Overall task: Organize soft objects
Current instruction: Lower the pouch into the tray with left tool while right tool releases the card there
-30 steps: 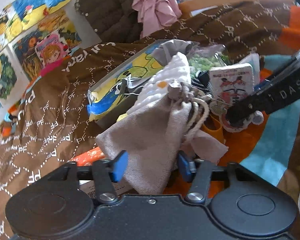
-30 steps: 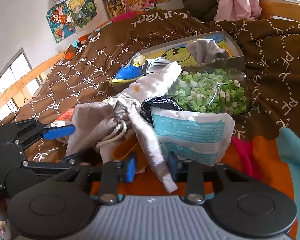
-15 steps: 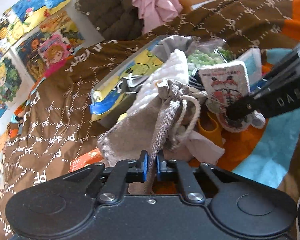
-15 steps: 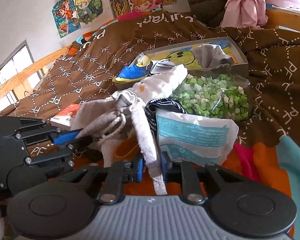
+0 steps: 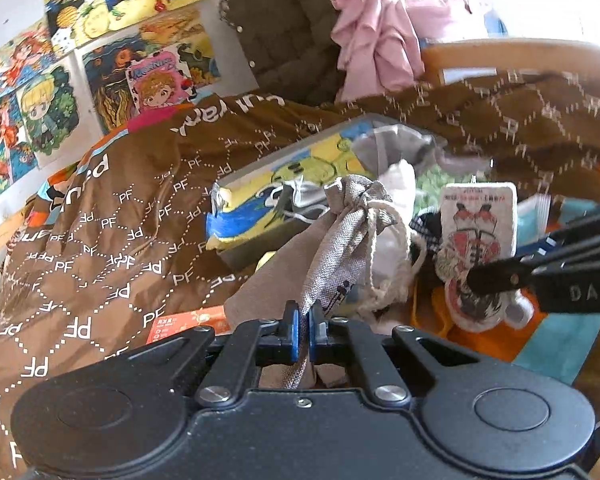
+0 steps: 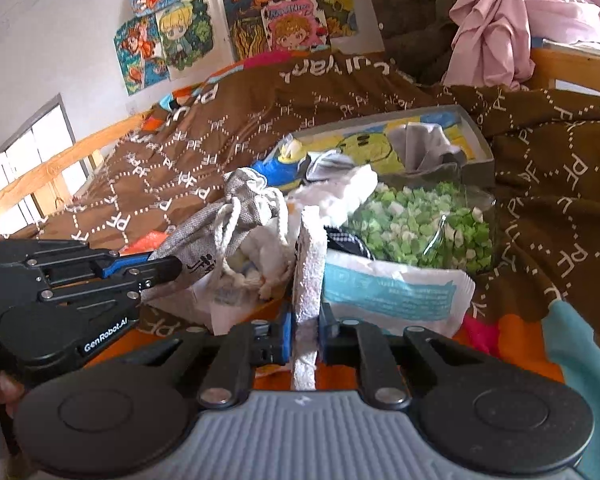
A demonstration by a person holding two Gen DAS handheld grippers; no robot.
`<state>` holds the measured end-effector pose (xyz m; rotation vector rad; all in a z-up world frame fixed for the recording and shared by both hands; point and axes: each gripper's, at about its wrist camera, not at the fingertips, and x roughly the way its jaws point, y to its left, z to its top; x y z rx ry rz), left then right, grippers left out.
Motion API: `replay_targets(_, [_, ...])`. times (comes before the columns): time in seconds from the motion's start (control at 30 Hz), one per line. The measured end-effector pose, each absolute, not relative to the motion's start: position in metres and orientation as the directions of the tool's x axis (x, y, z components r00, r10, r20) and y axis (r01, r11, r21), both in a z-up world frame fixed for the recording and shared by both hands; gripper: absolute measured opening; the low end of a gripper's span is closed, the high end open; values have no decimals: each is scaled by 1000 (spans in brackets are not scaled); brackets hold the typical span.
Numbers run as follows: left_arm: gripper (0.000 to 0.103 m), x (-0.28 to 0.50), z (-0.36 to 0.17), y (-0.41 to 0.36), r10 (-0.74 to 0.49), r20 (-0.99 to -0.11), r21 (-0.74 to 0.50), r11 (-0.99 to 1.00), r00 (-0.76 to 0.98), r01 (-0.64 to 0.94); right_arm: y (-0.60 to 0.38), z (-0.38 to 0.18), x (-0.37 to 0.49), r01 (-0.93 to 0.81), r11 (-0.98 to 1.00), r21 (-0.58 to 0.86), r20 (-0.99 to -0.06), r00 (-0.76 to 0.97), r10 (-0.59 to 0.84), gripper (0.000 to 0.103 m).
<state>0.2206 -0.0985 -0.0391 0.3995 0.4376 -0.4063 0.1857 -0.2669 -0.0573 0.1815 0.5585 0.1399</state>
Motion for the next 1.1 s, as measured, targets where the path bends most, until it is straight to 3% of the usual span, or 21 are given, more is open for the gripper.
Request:
replay_targets(0.43, [4, 202, 1, -106, -311, -394, 186, 894, 865, 407, -277, -28, 164, -99, 971, 219, -318, 933, 167, 14])
replay_targets(0.87, [4, 207, 33, -130, -351, -337, 92, 911, 874, 401, -300, -7, 158, -52, 970, 237, -238, 965, 110, 14])
replay_targets(1.1, [4, 241, 43, -145, -363, -327, 62, 913, 872, 403, -322, 15, 206, -60, 977, 203, -164, 982, 95, 14])
